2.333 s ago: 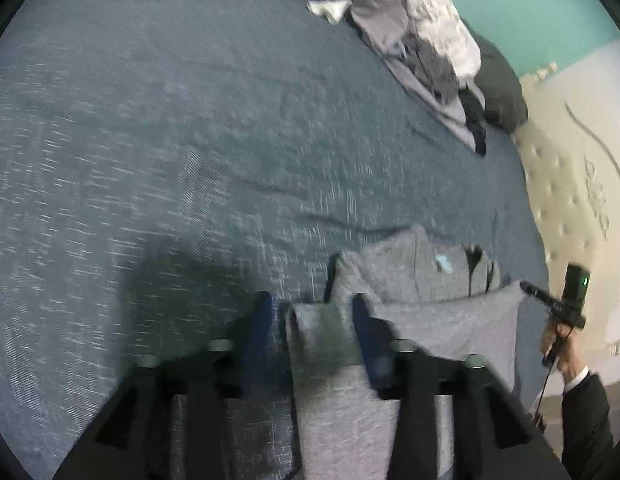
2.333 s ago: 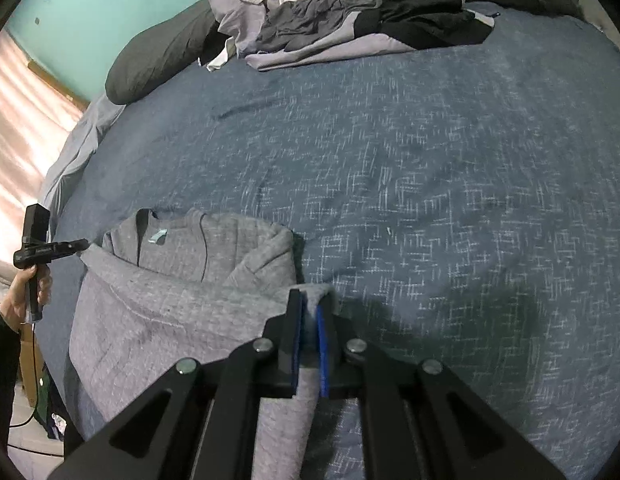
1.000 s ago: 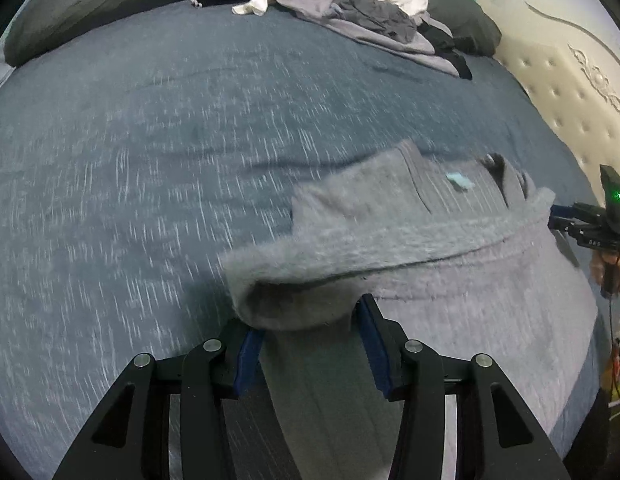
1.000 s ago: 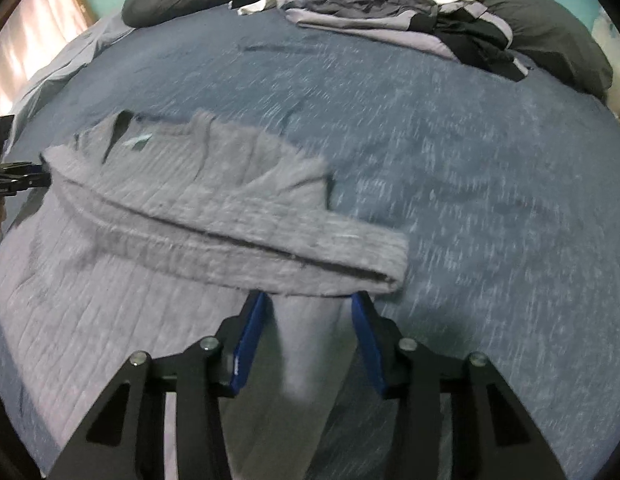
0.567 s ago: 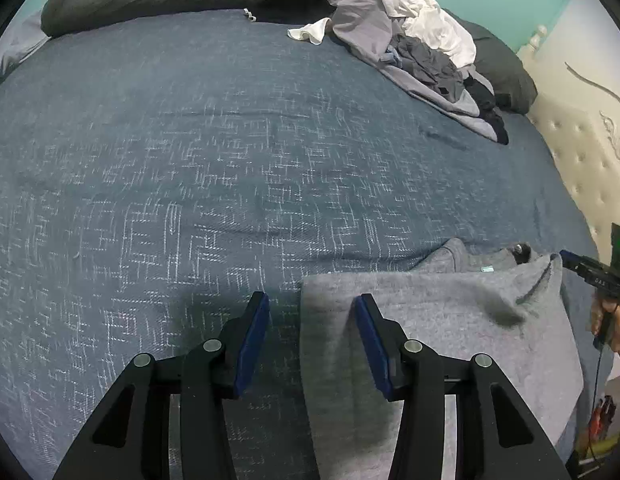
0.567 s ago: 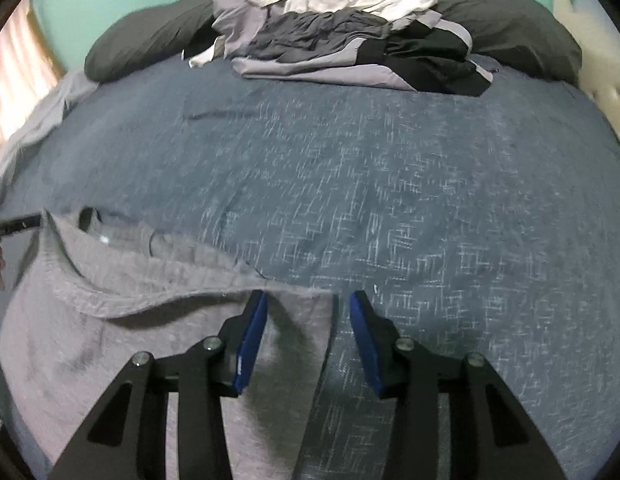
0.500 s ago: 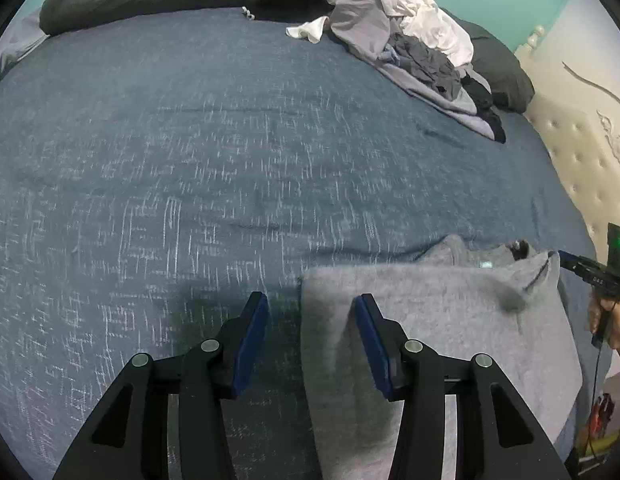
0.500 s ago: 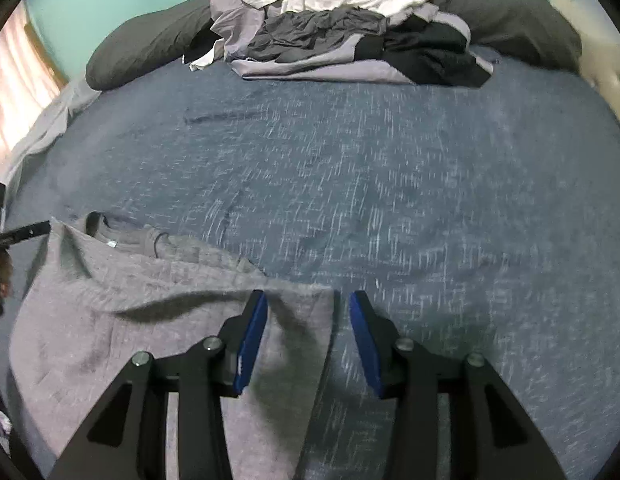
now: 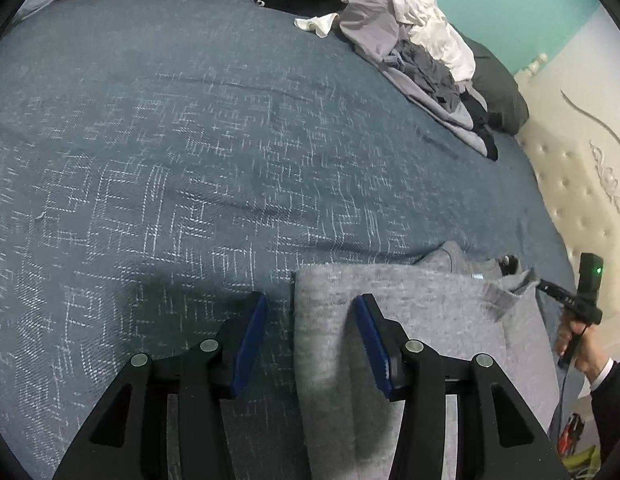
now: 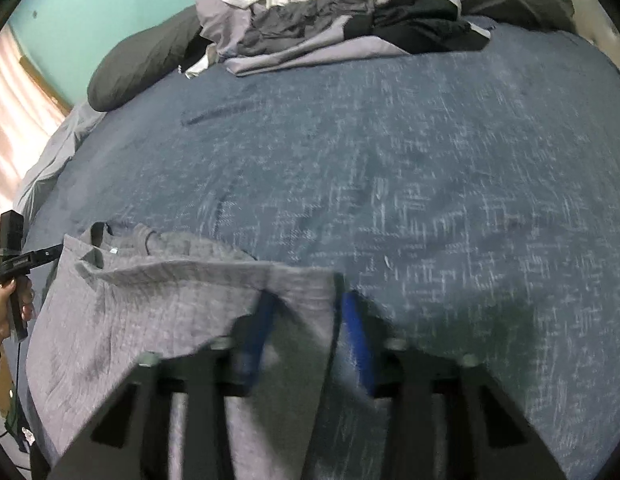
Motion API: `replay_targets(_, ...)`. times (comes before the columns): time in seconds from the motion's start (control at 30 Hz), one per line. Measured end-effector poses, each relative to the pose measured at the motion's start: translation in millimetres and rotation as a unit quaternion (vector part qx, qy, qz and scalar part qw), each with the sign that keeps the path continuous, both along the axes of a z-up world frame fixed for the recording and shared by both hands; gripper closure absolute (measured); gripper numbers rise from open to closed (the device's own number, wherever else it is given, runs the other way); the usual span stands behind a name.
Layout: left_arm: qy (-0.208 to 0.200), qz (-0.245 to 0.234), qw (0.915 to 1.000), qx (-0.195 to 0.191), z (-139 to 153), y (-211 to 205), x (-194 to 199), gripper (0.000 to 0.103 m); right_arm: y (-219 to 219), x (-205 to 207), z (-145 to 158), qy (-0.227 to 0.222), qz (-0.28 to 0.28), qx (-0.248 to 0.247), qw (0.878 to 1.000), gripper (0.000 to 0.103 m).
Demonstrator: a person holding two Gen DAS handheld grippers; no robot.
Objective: Fold clothes
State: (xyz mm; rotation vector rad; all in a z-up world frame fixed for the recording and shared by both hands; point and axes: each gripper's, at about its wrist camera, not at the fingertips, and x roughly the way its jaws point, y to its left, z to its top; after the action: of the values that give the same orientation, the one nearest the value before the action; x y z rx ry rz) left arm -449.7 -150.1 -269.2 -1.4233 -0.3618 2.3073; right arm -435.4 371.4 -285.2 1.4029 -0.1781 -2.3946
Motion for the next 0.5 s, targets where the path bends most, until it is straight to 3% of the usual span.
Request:
replay_targets(0.03, 0.004, -0.001, 1.0, -0.003, 0.3, 1.0, -0.2, 0.053, -2.2, -0.1, -1.3, 0.002, 0.002, 0.004, 1.0, 0.083)
replay_targets(0.1, 0.009, -0.007, 0.9999, -0.004, 1.6, 2.5, 1.8, 0.069, -6.1, 1.2, -0.6, 0.011, 0.006, 0.01, 1.0, 0.094)
replay_targets(0.13, 0.01, -0.01, 0.9999, -0.003, 2.2, 3.2, 2.7, 0.085, -8.0, 2.3, 0.8, 0.018, 0.009, 0.012, 1.0, 0.096)
replay_targets(0.23, 0.022, -0.016, 0.9996, -0.007, 8.8, 5.0, 6.4, 0.097, -7.7, 6.8, 8.8, 0.042, 0.007, 0.009, 0.999, 0.098)
replay_targets(0.5, 0.056, -0.007, 0.9984, -0.004, 40.4, -2.1, 11.6, 0.098, 11.2, 16.4, 49.7, 0.107, -0.013, 0.003, 0.994, 0.099)
